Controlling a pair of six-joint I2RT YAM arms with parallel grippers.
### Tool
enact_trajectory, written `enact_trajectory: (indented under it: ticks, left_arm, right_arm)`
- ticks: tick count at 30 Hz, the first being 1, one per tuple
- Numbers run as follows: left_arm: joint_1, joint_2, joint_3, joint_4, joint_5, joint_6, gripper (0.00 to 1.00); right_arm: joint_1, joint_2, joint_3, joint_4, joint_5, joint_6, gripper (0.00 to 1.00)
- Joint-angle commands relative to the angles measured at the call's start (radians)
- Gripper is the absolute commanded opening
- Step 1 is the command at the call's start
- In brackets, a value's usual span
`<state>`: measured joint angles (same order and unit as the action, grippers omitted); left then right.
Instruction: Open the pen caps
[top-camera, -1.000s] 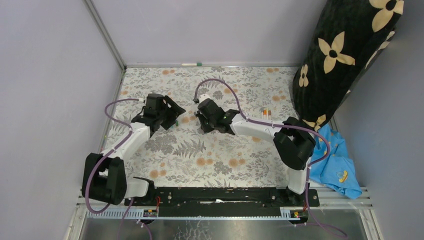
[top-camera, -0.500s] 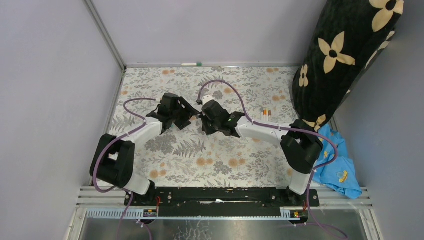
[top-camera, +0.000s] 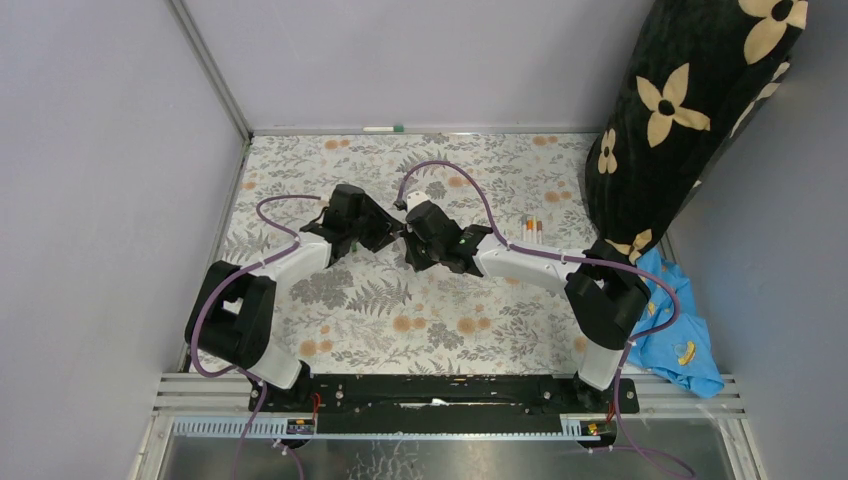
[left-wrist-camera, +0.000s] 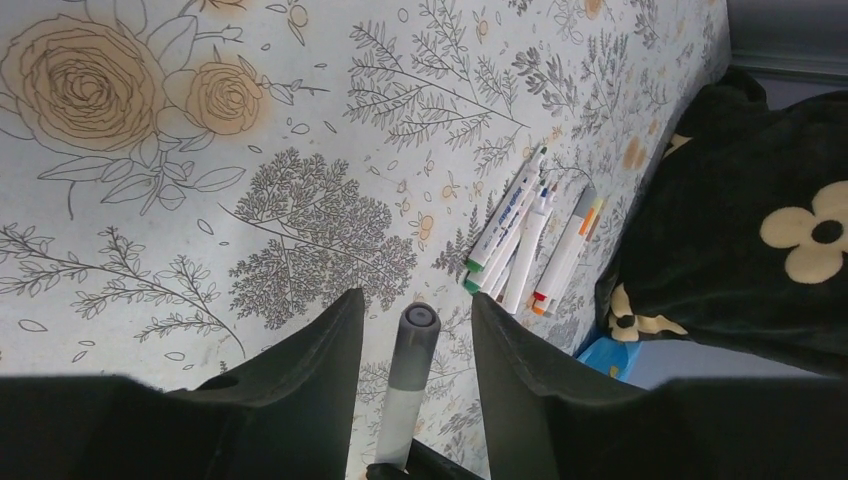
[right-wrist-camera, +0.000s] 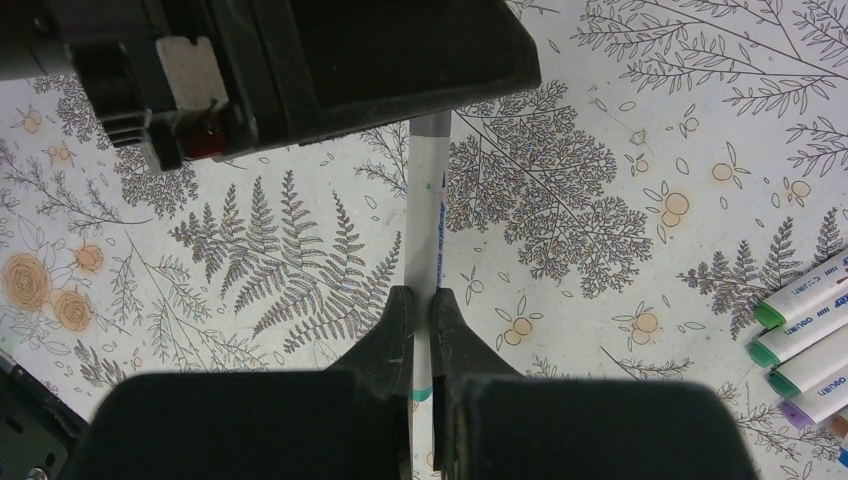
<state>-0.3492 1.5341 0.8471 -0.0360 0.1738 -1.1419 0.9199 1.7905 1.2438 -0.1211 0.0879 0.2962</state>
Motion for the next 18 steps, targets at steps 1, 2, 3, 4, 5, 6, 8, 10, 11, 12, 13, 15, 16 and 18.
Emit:
enact_trajectory:
  ticks: [1, 2, 3, 4, 5, 6, 8, 10, 11, 12, 13, 15, 16, 18]
  left_arm:
    - [-0.010, 0.006, 0.026, 0.059, 0.014, -0.002, 0.48]
    - [-0.010, 0.006, 0.025, 0.059, 0.015, 0.000, 0.46]
    - [-0.010, 0.006, 0.024, 0.059, 0.015, 0.002, 0.43]
    - [-0.010, 0.005, 0.021, 0.057, 0.015, 0.002, 0.42]
    - [-0.009, 0.004, 0.021, 0.057, 0.015, 0.003, 0.41]
    - [-0.010, 0.003, 0.019, 0.058, 0.014, 0.004, 0.39]
    - [-0.011, 0.002, 0.018, 0.057, 0.015, 0.007, 0.36]
    - [-0.011, 0.002, 0.017, 0.058, 0.016, 0.009, 0.34]
    - [-0.010, 0.001, 0.018, 0.057, 0.018, 0.011, 0.33]
    - [-0.010, 0.001, 0.017, 0.056, 0.018, 0.012, 0.32]
    - [-0.011, 0.001, 0.017, 0.056, 0.018, 0.014, 0.31]
    - [-0.011, 0.003, 0.017, 0.056, 0.023, 0.017, 0.27]
    - [-0.011, 0.005, 0.017, 0.056, 0.026, 0.021, 0.26]
    - [-0.011, 0.011, 0.019, 0.055, 0.035, 0.027, 0.26]
  right_arm:
    - [-0.001, -0.051, 0.000, 0.031, -0.003, 0.000, 0.00]
    - [-0.001, -0.052, -0.001, 0.031, -0.004, 0.001, 0.00]
    - [-0.001, -0.052, -0.002, 0.029, -0.003, 0.002, 0.00]
    - [-0.001, -0.053, -0.003, 0.029, -0.003, 0.001, 0.00]
    - [-0.001, -0.054, -0.004, 0.028, -0.001, 0.003, 0.00]
    - [-0.001, -0.055, -0.006, 0.029, 0.000, 0.002, 0.00]
    - [-0.001, -0.057, -0.011, 0.029, 0.002, 0.001, 0.00]
    - [-0.001, -0.057, -0.012, 0.026, 0.004, 0.002, 0.00]
    - [-0.002, -0.057, -0.012, 0.025, 0.006, 0.001, 0.00]
    - [-0.001, -0.058, -0.012, 0.024, 0.007, 0.001, 0.00]
    - [-0.002, -0.059, -0.012, 0.024, 0.008, 0.000, 0.00]
    - [-0.003, -0.059, -0.011, 0.022, 0.009, 0.000, 0.00]
    - [-0.003, -0.060, -0.010, 0.021, 0.011, 0.000, 0.00]
    - [-0.004, -0.060, -0.008, 0.021, 0.014, -0.001, 0.00]
